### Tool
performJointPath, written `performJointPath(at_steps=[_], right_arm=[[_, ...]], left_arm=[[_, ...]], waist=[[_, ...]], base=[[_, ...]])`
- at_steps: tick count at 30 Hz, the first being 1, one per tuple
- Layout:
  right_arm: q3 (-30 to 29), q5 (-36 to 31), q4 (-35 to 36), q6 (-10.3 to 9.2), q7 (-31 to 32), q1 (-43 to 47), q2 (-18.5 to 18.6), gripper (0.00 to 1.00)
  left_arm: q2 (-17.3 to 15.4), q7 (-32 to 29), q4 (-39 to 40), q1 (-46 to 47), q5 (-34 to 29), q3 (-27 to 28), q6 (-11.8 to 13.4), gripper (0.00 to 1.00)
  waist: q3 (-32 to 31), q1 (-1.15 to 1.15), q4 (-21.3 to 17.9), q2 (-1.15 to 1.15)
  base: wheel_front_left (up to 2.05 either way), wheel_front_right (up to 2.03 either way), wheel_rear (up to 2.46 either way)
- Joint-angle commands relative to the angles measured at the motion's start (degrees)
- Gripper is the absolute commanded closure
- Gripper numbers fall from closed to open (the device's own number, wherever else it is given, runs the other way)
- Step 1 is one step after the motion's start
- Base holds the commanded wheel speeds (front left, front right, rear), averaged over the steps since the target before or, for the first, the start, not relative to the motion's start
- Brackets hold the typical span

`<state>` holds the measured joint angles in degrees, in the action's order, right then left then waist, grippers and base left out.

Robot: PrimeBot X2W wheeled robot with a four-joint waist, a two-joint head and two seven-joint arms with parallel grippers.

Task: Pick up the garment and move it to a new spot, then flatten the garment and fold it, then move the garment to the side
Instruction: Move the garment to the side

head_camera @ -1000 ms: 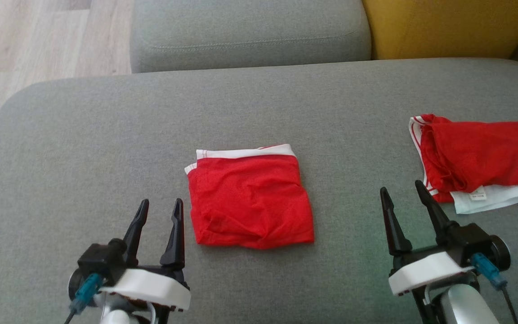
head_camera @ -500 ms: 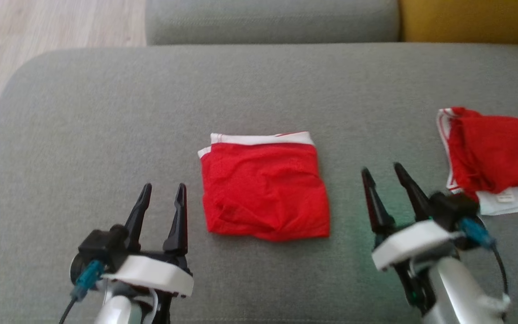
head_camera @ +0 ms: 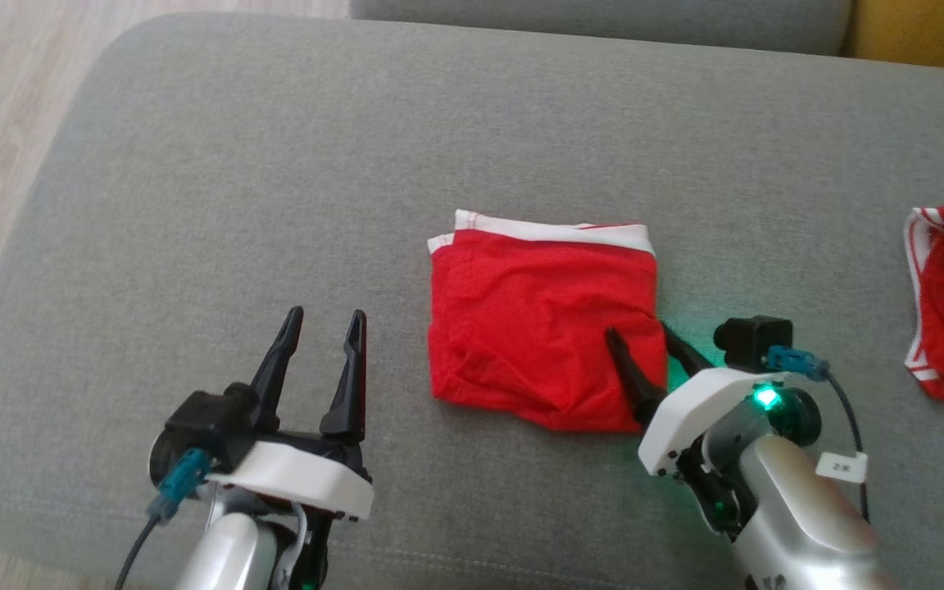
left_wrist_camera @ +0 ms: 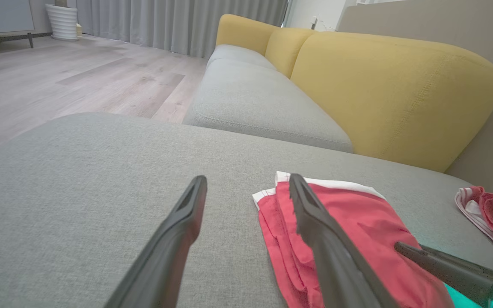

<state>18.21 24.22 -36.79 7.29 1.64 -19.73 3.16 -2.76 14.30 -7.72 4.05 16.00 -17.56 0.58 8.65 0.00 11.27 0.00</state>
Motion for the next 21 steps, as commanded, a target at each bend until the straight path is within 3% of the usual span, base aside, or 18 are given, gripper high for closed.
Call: performJointPath(at_steps=[1,4,5,6,13,17,21], right_arm=[[1.9,1.1,0.0,0.20,0.0,-2.4,-0.3,0.00],[3.4,2.1,-3.6,0.20,0.0,-3.7,-0.3,0.00],[4.2,2.5,-4.5,0.20,-0.1,-4.1,-0.3,0.60],[5.1,2.6,-5.1,0.20,-0.5,-4.6,-0.3,1.00],[9.4,-6.9,-7.9,0.20,-8.3,-9.2,2.2,1.00],[10.9,-13.1,-6.2,0.20,-11.8,-11.8,7.7,1.00],[12.2,-16.1,-3.0,0.20,-11.2,-14.5,15.1,1.00]], left_arm=[[-0.1,0.7,1.6,2.4,0.5,1.8,0.3,0.00],[-0.1,0.7,1.6,2.4,0.6,1.9,0.4,0.00],[-0.1,0.7,1.6,2.4,0.6,2.0,0.5,0.00],[-0.1,0.7,1.6,2.4,0.5,2.1,0.5,0.00],[-0.1,0.7,2.2,2.5,0.4,3.4,0.6,0.00],[-0.1,0.7,3.0,3.2,0.6,3.6,0.6,0.00],[-0.1,0.7,3.7,4.2,0.5,3.8,0.5,0.00]], waist=[[0.3,0.00,0.7,0.00],[0.5,0.00,1.0,0.00],[0.6,0.00,1.0,0.00],[0.6,0.00,0.9,0.00],[0.4,0.00,-2.7,0.00],[1.1,0.00,-5.9,0.00],[2.9,0.00,-9.2,0.00]], base=[[0.00,0.00,0.00],[0.00,0.00,0.00],[0.00,0.00,0.00],[0.00,0.00,0.00],[0.00,0.00,0.00],[0.00,0.00,0.00],[0.00,0.00,0.00]])
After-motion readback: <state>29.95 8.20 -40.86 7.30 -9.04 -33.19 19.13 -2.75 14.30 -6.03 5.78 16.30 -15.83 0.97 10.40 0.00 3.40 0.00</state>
